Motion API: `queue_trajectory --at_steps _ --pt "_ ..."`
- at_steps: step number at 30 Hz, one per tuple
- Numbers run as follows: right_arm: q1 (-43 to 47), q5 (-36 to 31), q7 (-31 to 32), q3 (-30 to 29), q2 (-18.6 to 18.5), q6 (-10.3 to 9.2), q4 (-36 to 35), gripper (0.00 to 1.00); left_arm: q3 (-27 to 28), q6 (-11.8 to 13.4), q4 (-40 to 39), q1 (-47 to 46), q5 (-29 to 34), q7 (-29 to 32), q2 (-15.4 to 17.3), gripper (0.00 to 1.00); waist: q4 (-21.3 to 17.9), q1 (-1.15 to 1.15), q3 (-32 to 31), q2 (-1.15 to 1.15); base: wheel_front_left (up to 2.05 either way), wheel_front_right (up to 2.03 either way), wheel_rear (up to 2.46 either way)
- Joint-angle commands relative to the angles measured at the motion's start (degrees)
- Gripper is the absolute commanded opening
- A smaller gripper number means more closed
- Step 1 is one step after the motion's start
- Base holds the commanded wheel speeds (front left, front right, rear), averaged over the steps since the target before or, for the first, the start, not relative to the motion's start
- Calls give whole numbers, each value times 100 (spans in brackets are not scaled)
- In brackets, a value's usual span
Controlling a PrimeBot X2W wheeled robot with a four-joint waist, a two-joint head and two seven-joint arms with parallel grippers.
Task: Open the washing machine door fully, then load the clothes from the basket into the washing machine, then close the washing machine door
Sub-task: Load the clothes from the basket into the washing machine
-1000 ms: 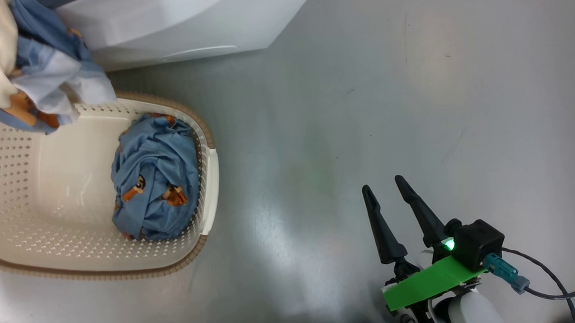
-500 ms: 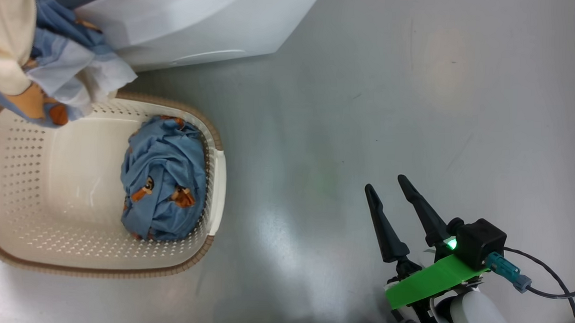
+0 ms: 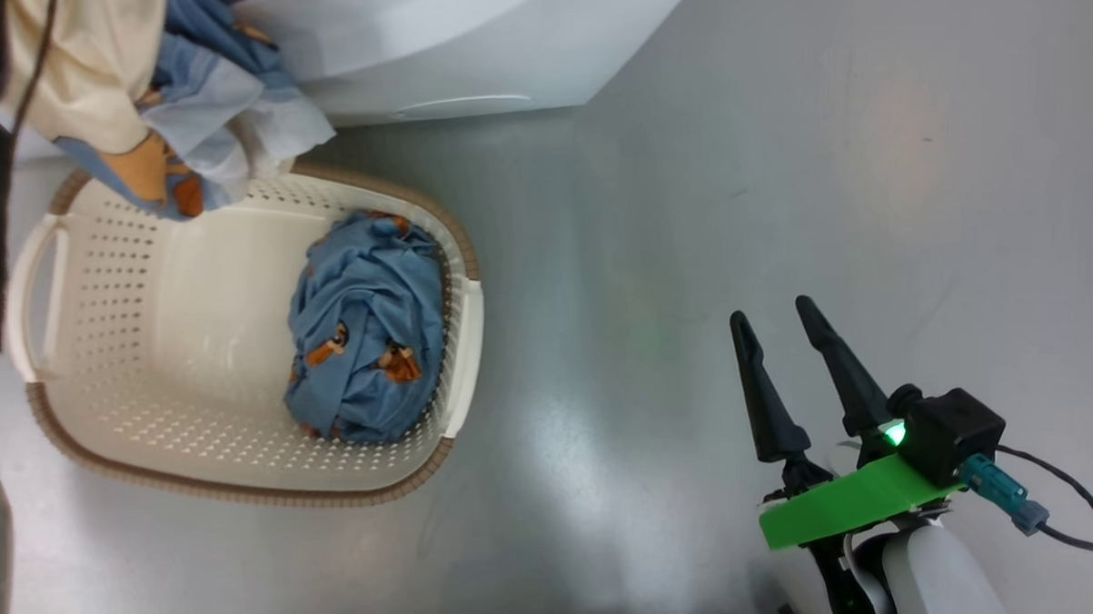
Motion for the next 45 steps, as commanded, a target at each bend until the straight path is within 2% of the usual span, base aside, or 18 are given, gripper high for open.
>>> queue_trajectory --at_steps 1,7,15,28,34,45 --pt "57 -57 -68 109 13 35 -114 100 113 -35 -237 117 7 -29 229 100 79 0 -8 0 0 0 0" --pt "-10 -89 -68 48 13 35 -91 100 339 -77 -888 670 -49 -29 205 100 210 0 -25 0 0 0 0" --pt "2 -107 -68 -26 13 35 -78 100 630 -107 -2013 1865 -48 -29 217 100 302 0 -136 0 0 0 0" --pt "-20 -72 -68 15 13 35 -30 100 1570 153 -3863 4082 -23 -29 -1 100 365 0 -226 0 0 0 0" --pt "34 -130 -68 -88 13 35 -6 100 1845 150 -4306 4943 74 -29 -153 100 412 0 -282 0 0 0 0" --pt "-16 -270 -68 37 13 35 26 100 2188 122 -4493 6434 220 -29 -558 100 353 0 -371 0 0 0 0"
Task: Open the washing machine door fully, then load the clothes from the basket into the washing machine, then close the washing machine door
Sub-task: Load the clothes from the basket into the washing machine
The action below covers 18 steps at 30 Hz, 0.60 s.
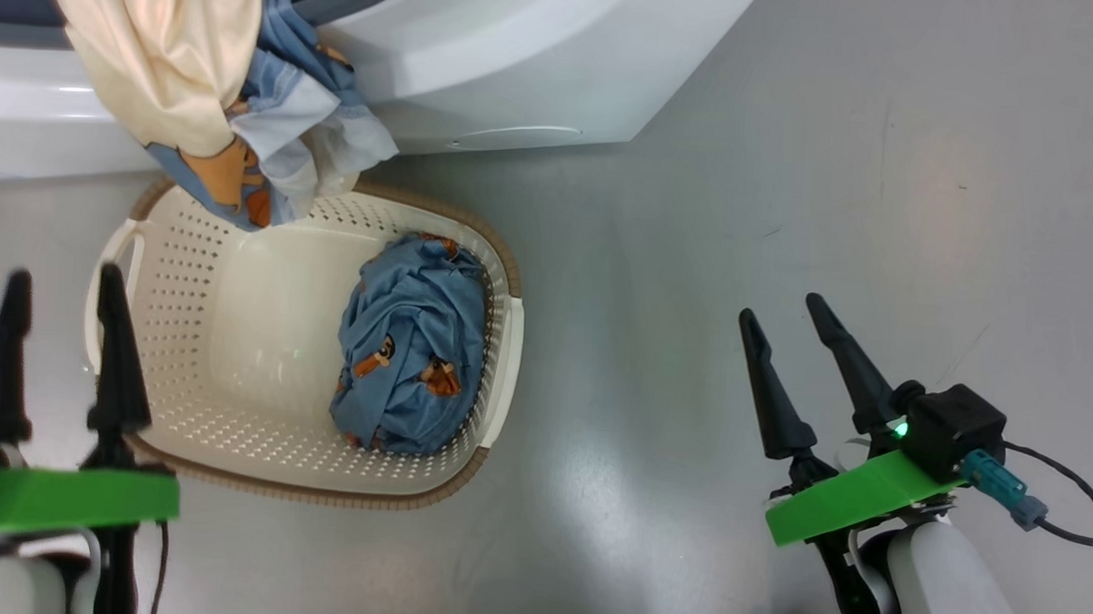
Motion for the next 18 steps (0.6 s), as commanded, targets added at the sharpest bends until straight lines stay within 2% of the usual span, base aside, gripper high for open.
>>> queue_trajectory --at_steps 1,8,18 --pt "63 -27 -68 199 28 35 -74 100 269 4 -103 259 47 -29 61 100 -25 0 -24 0 0 0 0" --pt "53 -49 -68 214 28 35 -65 100 451 -58 100 696 106 -29 -138 100 -20 0 -41 0 0 0 0" --pt "55 -61 -68 190 28 35 -65 100 452 -156 341 816 151 -29 -327 100 6 0 -44 0 0 0 0"
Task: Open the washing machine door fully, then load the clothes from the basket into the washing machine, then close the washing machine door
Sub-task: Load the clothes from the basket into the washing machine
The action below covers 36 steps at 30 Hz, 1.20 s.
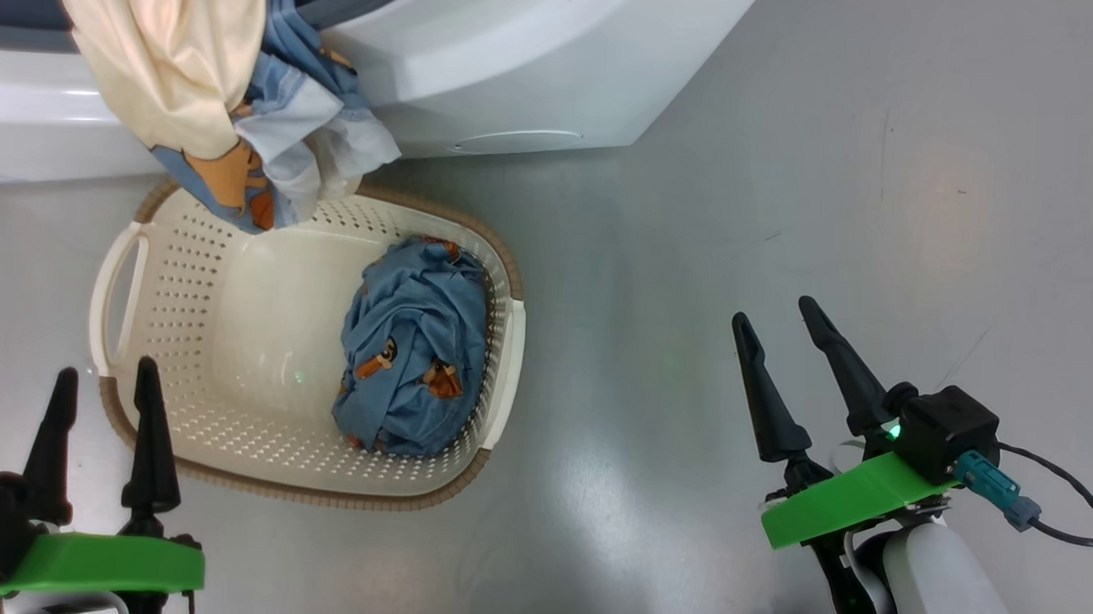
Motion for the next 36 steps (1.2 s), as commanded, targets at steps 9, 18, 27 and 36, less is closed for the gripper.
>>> queue_trajectory --at_steps 9,18,27,36 --pt "58 -1 -68 99 29 35 -102 100 228 -59 -3 128 172 -30 16 100 -8 0 -5 0 0 0 0" --pt "29 51 -68 124 29 35 -91 100 124 -102 -23 -28 255 -30 -4 100 -26 0 6 0 0 0 0" --pt "-14 109 -68 172 29 35 -63 100 -186 -148 75 -562 331 -30 53 100 -96 0 10 0 0 0 0" --pt "-67 203 -68 325 29 35 -38 100 -493 -163 744 -1324 340 -30 243 100 -310 0 33 0 0 0 0"
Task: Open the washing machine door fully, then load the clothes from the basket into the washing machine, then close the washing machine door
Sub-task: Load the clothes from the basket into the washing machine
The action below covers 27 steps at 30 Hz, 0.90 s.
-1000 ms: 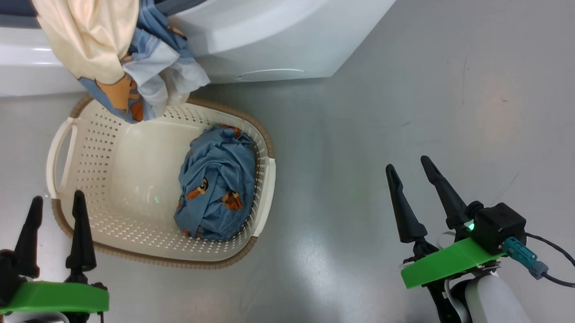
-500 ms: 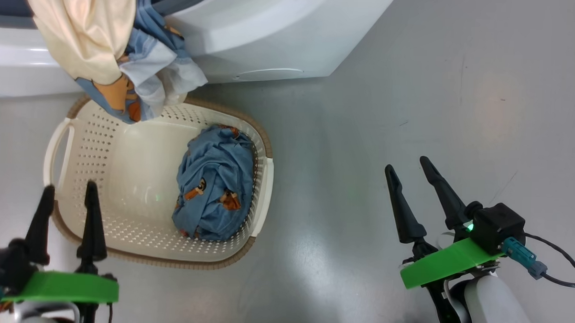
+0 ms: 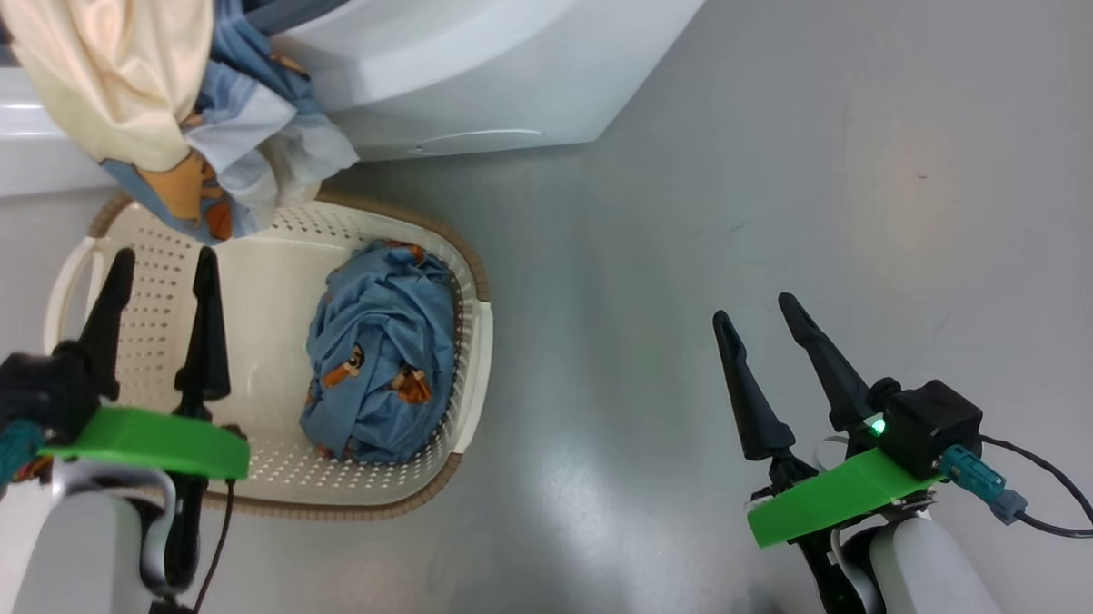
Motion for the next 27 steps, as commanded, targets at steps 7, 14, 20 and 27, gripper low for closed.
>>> queue_trajectory --at_steps 7,14,20,27 --pt "32 189 -68 185 28 35 -103 100 -53 -12 467 -633 1 -30 254 100 -156 0 65 0 0 0 0" --pt "11 249 -68 242 28 35 -147 100 -62 1 1114 -1110 -20 -30 260 100 -276 0 193 0 0 0 0" --pt "27 272 -68 234 28 35 -185 100 179 128 1519 -1422 -70 -30 319 100 -340 0 322 0 0 0 0" --pt "-4 305 -68 248 28 35 -235 100 281 119 1786 -1712 -109 -30 313 100 -372 0 485 0 0 0 0"
